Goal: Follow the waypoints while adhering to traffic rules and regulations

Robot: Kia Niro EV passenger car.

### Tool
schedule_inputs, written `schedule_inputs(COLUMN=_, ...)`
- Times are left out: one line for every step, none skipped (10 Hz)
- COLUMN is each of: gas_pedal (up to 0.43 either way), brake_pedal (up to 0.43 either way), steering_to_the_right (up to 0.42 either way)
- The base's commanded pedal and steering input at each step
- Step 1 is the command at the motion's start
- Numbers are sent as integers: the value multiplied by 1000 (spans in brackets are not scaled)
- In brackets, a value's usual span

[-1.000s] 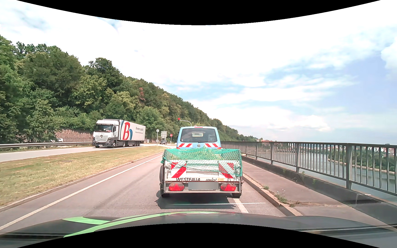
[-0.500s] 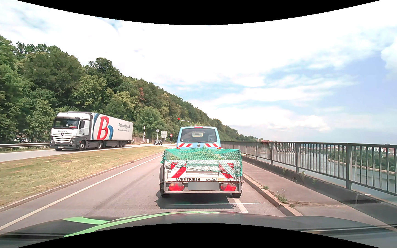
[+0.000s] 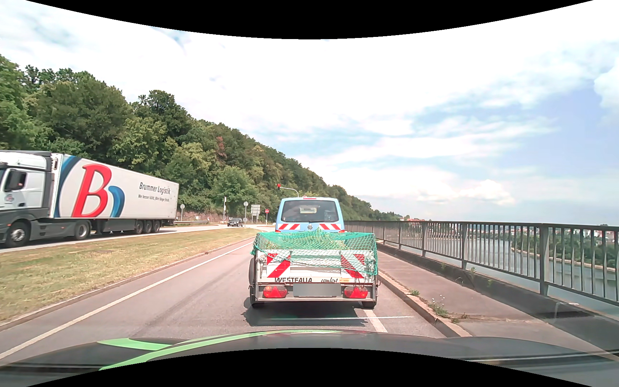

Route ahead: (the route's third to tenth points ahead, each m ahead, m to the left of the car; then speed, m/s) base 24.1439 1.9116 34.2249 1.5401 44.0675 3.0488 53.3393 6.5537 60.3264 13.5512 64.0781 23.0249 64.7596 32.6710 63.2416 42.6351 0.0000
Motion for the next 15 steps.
schedule_inputs(gas_pedal=0, brake_pedal=311, steering_to_the_right=-3)
schedule_inputs(gas_pedal=0, brake_pedal=311, steering_to_the_right=-3)
schedule_inputs(gas_pedal=0, brake_pedal=311, steering_to_the_right=-3)
schedule_inputs(gas_pedal=0, brake_pedal=311, steering_to_the_right=-3)
schedule_inputs(gas_pedal=0, brake_pedal=311, steering_to_the_right=-3)
schedule_inputs(gas_pedal=0, brake_pedal=311, steering_to_the_right=-3)
schedule_inputs(gas_pedal=0, brake_pedal=311, steering_to_the_right=-3)
schedule_inputs(gas_pedal=0, brake_pedal=311, steering_to_the_right=-3)
schedule_inputs(gas_pedal=0, brake_pedal=311, steering_to_the_right=-3)
schedule_inputs(gas_pedal=0, brake_pedal=311, steering_to_the_right=-3)
schedule_inputs(gas_pedal=0, brake_pedal=311, steering_to_the_right=-3)
schedule_inputs(gas_pedal=0, brake_pedal=311, steering_to_the_right=-3)
schedule_inputs(gas_pedal=0, brake_pedal=311, steering_to_the_right=-3)
schedule_inputs(gas_pedal=0, brake_pedal=311, steering_to_the_right=-3)
schedule_inputs(gas_pedal=0, brake_pedal=311, steering_to_the_right=-3)
